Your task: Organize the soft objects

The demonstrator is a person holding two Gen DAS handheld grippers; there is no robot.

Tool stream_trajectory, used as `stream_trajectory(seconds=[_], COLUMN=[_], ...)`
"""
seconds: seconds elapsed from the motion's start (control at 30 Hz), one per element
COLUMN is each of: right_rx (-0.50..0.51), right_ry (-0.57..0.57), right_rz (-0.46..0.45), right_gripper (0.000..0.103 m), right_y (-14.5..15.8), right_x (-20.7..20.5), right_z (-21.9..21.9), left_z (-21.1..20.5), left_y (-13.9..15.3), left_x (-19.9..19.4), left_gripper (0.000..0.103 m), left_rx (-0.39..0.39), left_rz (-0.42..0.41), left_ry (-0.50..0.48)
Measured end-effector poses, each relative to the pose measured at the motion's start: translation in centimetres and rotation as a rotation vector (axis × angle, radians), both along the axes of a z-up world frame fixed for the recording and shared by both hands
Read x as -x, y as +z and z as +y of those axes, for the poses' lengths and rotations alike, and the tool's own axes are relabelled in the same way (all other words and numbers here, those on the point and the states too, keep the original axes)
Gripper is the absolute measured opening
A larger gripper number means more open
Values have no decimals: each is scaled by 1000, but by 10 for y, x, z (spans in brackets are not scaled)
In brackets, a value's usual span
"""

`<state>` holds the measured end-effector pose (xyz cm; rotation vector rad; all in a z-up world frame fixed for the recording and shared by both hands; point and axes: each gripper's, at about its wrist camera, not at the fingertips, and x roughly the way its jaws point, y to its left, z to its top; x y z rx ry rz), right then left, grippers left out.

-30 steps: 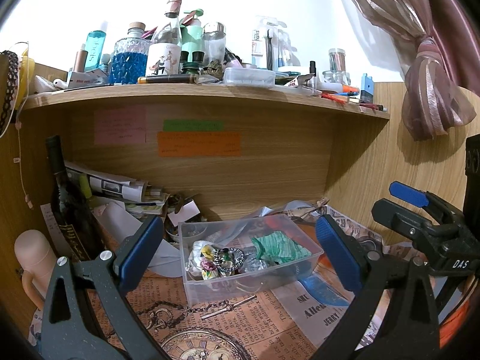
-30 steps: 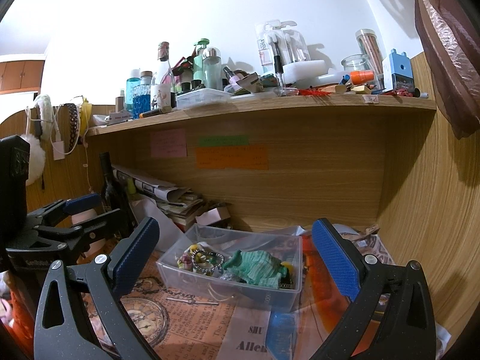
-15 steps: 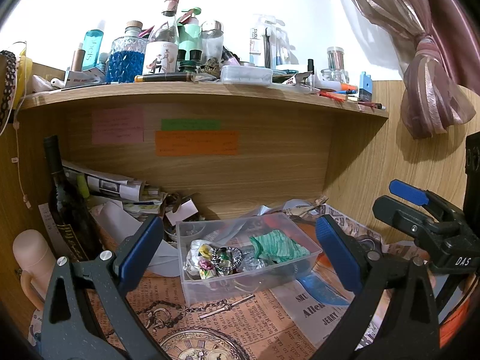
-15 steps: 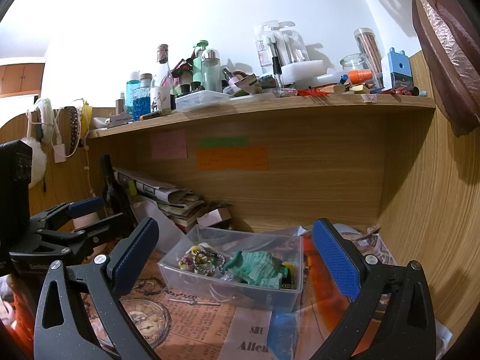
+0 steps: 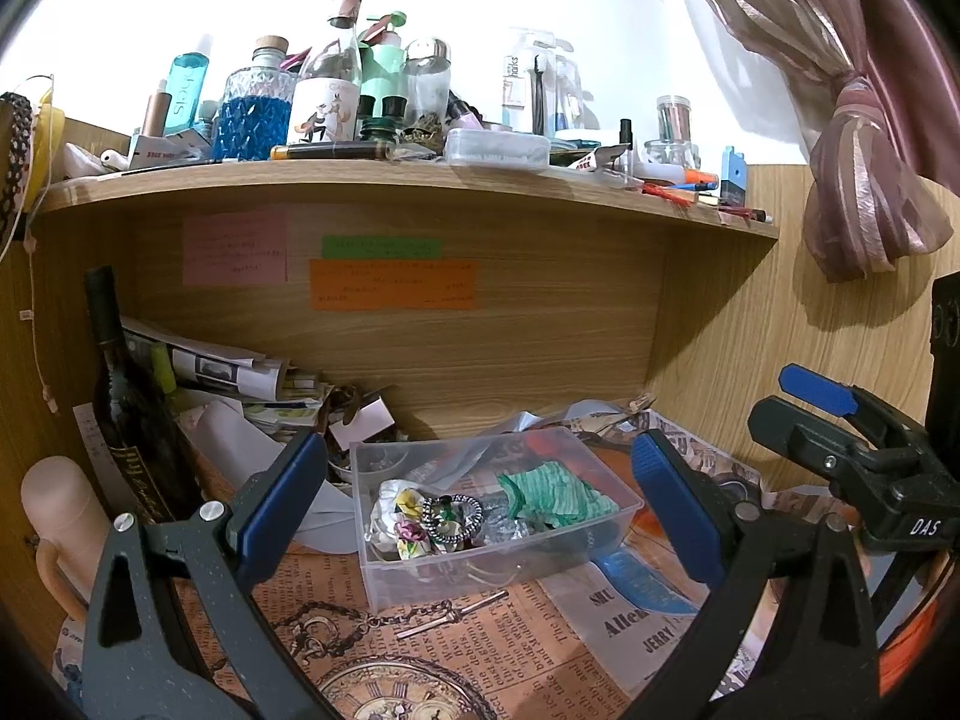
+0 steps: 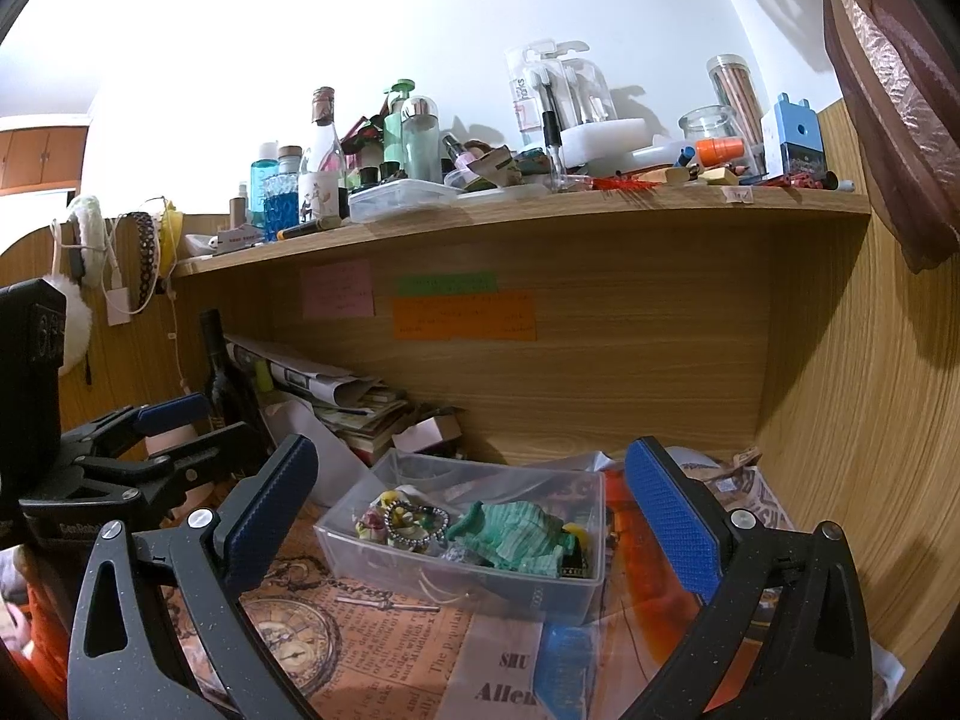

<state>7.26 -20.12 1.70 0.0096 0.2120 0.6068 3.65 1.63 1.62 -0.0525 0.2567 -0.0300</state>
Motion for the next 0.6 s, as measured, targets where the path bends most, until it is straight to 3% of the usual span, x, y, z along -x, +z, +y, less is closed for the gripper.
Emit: stream_trajectory(seconds=[0.6], right_rx=[11], right_ry=[1], right_rz=[20], right_gripper=[103], right_y=[-4], right_x=[-4], right_z=[7], left_z=[5], left_y=[-3], left_x=[-5], left_gripper=[103], left_rx=[11], left_rz=[21], left_ry=[-9])
